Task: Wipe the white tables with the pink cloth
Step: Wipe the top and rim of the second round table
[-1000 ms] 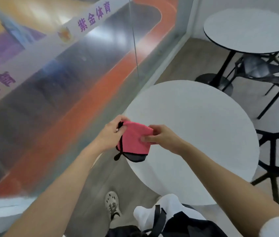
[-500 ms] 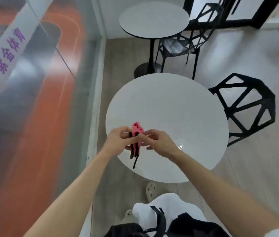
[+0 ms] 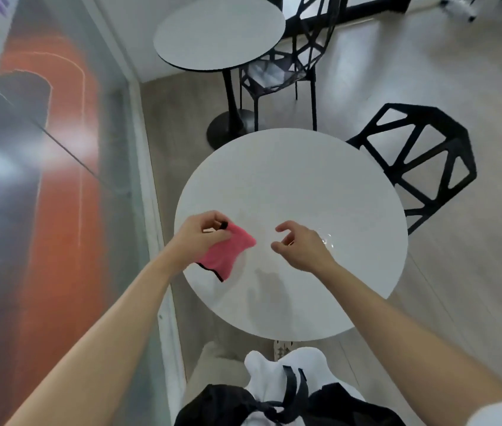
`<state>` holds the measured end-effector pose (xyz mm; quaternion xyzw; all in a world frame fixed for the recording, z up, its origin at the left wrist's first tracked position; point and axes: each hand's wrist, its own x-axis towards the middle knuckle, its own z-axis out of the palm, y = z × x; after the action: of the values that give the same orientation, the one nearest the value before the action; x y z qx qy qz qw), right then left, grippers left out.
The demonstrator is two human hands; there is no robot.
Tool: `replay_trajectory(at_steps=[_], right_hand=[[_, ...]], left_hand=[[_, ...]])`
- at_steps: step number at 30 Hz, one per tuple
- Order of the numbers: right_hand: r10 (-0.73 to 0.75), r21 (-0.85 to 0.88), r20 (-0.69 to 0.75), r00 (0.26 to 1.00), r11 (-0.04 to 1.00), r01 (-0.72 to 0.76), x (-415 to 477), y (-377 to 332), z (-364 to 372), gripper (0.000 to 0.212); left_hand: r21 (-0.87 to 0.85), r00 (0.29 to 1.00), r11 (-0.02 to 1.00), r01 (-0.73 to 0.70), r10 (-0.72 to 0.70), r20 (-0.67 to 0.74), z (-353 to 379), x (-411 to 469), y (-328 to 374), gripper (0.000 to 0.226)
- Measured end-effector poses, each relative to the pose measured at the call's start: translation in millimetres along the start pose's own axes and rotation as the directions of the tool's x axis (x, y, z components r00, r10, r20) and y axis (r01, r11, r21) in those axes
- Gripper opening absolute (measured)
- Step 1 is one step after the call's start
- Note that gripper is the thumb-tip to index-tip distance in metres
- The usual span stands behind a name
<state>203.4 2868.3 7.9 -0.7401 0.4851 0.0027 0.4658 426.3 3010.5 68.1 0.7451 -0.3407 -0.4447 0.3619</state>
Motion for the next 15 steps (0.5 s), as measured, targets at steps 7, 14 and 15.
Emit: replay_trajectory(at_steps=[7,14,15], right_hand=[[-0.117,0.030,0.202,0.972,0.993,0.113,-6.2,-17.9,6.2,0.067],[0.050,0.075,-0.111,0.993,0.996,-0.042,-30.4,-34.9,20.2,0.027],[0.056,0.085,-0.074,0.996,0.995,-0.050,-33.4,-41.2,25.6,0.042]], left_hand=[[0.122,0.889,0.978,-0.169,0.098,0.448,-20.3,34.1,47.4,0.010],[0.132,0.772,0.961,-0.244,0.110,0.626,-48.0,57.5,48.2,0.014],[0.129,0.752,0.963,-0.235,0.096,0.652,-49.9,59.2,44.2,0.014]])
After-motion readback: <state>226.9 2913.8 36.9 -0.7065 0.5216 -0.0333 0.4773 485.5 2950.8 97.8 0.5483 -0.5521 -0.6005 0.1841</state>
